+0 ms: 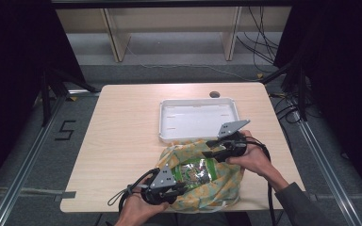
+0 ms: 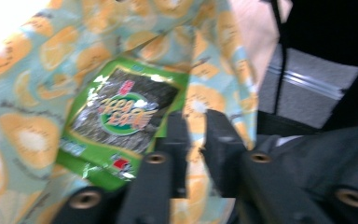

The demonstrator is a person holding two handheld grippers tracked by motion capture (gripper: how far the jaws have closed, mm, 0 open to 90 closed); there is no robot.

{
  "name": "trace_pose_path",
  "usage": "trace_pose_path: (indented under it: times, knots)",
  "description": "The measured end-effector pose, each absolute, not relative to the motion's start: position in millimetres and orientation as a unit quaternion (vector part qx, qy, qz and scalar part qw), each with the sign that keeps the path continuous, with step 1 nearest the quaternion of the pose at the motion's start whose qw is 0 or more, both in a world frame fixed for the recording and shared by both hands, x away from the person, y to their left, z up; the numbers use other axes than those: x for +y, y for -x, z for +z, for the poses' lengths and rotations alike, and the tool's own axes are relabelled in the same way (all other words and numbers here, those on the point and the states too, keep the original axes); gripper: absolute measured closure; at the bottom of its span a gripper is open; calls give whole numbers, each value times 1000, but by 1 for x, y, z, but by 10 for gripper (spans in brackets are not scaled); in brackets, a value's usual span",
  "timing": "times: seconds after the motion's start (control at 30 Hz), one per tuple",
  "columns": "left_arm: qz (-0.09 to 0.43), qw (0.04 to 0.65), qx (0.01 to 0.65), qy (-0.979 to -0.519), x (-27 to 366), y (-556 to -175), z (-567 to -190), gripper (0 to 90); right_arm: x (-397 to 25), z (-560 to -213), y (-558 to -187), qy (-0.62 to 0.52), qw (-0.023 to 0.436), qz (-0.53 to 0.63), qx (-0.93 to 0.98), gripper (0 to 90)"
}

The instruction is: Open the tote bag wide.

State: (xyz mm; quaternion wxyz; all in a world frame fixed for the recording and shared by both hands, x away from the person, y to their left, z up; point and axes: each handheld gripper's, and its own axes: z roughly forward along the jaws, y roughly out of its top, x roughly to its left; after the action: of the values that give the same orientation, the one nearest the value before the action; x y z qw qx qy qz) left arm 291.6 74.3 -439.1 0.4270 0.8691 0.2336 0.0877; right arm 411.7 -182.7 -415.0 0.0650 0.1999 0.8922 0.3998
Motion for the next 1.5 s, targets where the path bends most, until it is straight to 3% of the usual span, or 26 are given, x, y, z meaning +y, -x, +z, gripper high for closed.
trace_pose_path:
  times: [0.03, 0.33, 0.9, 1.5]
  knots:
    - [89, 414, 245, -872, 73, -293, -444, 888, -176, -421, -413, -193, 58, 388, 899, 527]
    - [73, 367, 258, -891, 64, -306, -470, 894, -153, -448, -425, -176, 20, 330, 927, 484]
    - [61, 353, 267, -895, 54, -316, -485, 894, -135, -476, -444, -172, 3, 287, 942, 464]
    - [46, 352, 277, -893, 51, -321, -492, 894, -135, -484, -443, -199, -46, 263, 943, 455]
